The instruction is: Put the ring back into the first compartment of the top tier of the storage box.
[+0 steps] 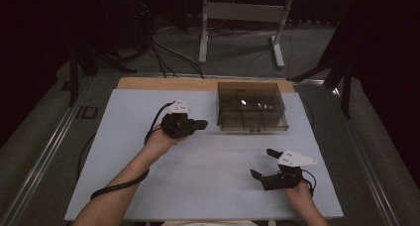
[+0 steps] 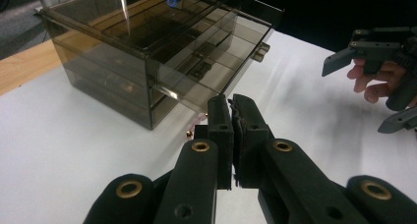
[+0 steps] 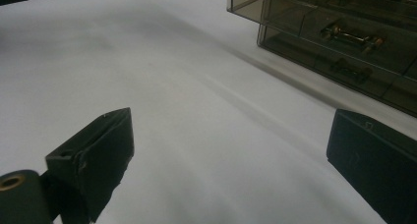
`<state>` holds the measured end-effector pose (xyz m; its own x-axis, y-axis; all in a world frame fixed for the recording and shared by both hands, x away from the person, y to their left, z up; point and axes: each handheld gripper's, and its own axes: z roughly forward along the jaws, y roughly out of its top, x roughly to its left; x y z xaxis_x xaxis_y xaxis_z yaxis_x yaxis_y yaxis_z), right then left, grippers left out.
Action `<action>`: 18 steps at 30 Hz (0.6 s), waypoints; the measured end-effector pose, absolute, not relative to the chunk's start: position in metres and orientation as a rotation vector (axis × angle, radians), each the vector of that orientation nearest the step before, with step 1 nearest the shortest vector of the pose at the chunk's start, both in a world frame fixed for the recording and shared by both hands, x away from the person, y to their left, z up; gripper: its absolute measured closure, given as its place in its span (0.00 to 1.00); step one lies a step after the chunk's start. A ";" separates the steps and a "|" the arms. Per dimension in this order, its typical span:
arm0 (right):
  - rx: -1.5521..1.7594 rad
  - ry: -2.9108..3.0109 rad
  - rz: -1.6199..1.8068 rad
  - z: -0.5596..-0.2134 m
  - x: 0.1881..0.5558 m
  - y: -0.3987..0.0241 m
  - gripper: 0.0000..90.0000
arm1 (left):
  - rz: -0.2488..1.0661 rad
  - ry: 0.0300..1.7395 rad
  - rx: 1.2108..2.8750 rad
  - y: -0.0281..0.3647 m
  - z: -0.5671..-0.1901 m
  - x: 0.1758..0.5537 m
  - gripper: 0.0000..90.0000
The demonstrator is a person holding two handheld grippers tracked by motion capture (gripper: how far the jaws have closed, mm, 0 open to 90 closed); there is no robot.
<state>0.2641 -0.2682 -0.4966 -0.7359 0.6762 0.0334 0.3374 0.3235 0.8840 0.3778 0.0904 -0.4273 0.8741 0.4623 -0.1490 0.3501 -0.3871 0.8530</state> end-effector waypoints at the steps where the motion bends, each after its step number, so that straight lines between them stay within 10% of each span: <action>1: 0.904 2.252 1.380 -0.497 0.264 -0.268 0.05 | 0.132 0.593 2.013 0.089 -0.428 0.379 0.99; 18: 0.906 2.253 1.381 -0.496 0.263 -0.268 0.05 | 0.109 0.553 2.003 0.059 -0.424 0.391 0.99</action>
